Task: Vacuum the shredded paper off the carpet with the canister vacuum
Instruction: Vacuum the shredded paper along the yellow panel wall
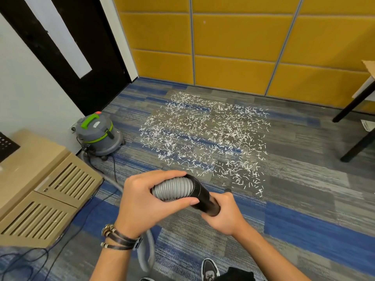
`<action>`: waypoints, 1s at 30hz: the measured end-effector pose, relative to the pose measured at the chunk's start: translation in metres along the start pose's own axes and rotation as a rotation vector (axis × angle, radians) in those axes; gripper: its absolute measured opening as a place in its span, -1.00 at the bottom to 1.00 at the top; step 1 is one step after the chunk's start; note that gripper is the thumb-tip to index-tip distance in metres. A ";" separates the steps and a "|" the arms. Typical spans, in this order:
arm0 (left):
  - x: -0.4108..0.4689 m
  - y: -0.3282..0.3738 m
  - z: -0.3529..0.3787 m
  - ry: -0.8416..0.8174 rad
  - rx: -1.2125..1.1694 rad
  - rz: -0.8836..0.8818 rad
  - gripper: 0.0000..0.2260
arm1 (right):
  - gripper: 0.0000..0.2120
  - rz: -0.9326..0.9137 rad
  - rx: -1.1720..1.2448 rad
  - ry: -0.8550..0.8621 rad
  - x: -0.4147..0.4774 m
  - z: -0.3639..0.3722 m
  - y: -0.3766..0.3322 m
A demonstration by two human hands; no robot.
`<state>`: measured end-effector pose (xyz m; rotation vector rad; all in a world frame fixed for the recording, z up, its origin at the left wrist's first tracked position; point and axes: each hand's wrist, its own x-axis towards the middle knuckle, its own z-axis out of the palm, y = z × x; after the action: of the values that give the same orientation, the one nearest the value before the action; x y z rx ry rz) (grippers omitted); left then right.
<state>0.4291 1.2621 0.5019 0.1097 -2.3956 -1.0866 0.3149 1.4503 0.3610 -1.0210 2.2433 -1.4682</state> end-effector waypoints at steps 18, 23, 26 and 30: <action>0.019 0.016 0.019 0.025 -0.028 0.008 -0.53 | -0.83 -0.004 -0.024 0.031 0.005 -0.034 0.005; 0.019 0.021 0.018 0.030 -0.051 0.036 -0.53 | -0.84 -0.031 -0.002 0.029 0.001 -0.038 0.002; 0.025 0.027 0.011 0.029 -0.024 0.084 -0.52 | -0.78 -0.059 -0.012 0.041 0.002 -0.043 -0.005; 0.024 0.018 0.026 -0.060 0.011 0.040 -0.52 | -0.63 -0.051 -0.016 0.063 0.008 -0.042 0.009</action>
<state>0.3978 1.2856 0.5101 0.0326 -2.4459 -1.0729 0.2817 1.4765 0.3733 -1.0591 2.2917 -1.5262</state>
